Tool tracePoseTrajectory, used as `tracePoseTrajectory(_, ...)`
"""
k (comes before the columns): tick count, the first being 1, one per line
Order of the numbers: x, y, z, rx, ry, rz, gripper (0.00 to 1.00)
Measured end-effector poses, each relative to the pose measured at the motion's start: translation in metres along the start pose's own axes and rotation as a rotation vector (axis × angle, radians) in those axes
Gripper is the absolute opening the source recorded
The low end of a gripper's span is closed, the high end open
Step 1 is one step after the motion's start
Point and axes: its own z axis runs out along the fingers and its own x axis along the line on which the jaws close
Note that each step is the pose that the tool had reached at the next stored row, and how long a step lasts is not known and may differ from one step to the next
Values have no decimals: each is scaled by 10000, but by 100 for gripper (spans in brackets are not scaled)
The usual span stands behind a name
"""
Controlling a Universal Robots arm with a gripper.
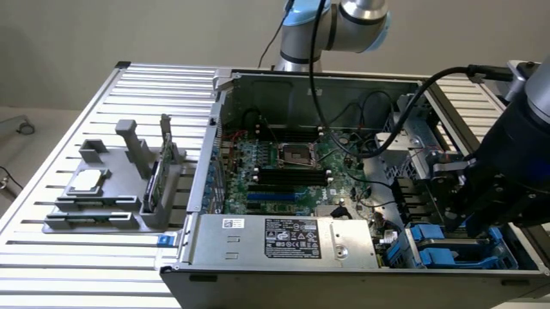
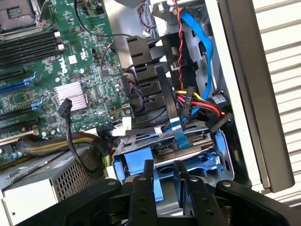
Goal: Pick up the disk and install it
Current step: 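Insert the first disk wire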
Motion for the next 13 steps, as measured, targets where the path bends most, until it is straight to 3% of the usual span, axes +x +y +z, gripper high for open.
tracePoseTrajectory(13,-45,21,3,11,-50,929,31)
